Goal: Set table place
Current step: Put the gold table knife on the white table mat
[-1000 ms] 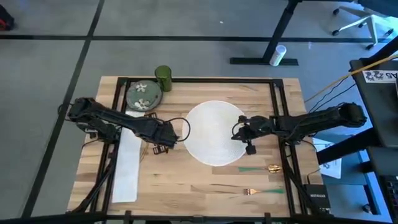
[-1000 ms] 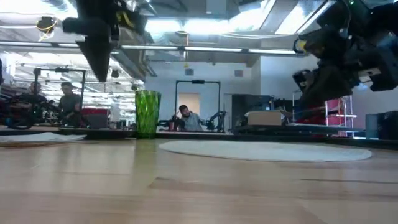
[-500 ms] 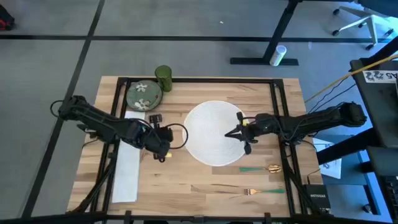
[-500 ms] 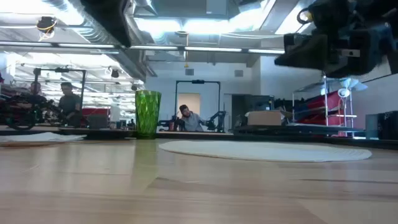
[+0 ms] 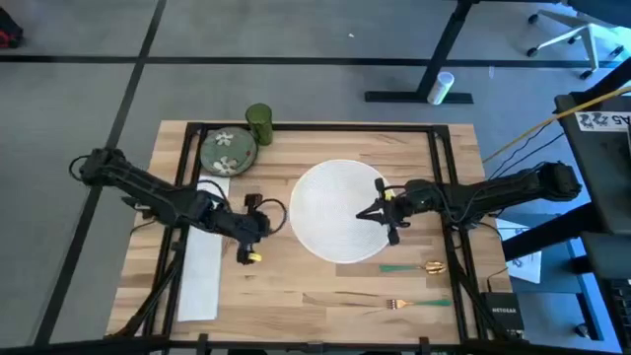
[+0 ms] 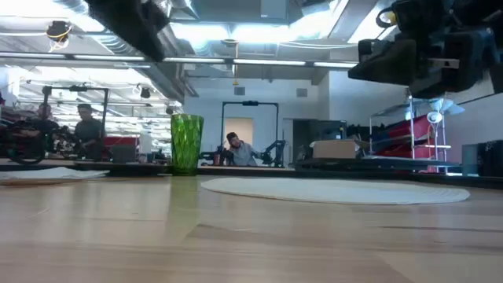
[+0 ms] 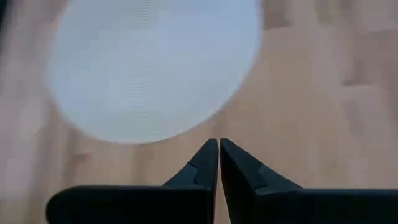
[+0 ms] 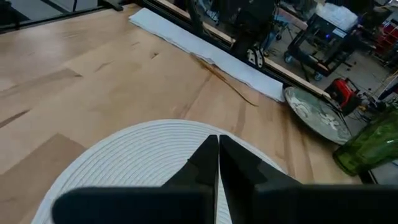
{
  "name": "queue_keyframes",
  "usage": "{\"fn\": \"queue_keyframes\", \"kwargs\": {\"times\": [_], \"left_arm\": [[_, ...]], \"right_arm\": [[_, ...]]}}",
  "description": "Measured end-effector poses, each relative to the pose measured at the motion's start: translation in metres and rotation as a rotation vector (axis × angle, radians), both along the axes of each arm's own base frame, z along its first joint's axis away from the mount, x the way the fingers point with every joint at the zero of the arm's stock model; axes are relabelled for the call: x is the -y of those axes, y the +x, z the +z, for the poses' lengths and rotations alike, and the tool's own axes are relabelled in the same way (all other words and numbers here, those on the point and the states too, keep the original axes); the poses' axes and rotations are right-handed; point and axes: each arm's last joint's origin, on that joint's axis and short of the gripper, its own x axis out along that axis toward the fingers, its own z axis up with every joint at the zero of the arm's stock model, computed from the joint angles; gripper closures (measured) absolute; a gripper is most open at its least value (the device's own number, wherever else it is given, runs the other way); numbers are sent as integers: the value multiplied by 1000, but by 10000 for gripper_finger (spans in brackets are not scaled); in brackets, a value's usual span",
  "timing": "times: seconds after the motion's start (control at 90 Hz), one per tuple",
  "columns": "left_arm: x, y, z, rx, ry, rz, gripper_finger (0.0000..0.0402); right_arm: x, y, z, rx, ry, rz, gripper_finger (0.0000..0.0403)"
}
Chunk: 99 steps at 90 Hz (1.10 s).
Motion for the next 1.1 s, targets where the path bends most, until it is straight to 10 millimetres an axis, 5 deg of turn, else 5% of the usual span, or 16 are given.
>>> {"fn": "queue_keyframes", "kwargs": {"times": [0.2,0.411,0.567,0.722,1.1], "left_arm": [[-14,-37,-11,72,-153,59,402],[-32,-64,-40,-76,-378,456,402],[-28,-57,-56,-38,-520,496,402],[-27,-38,-57,169,-472,322,402],[-39,-66,-62,-270,-581,821,402]], "right_arm": [[0,0,0,0,1,-1,403],[0,0,0,-1,5,-2,403],[0,0,0,-2,13,-5,403],[0,0,0,-3,15,-5,403],[0,0,0,-4,15,-6,403]]}}
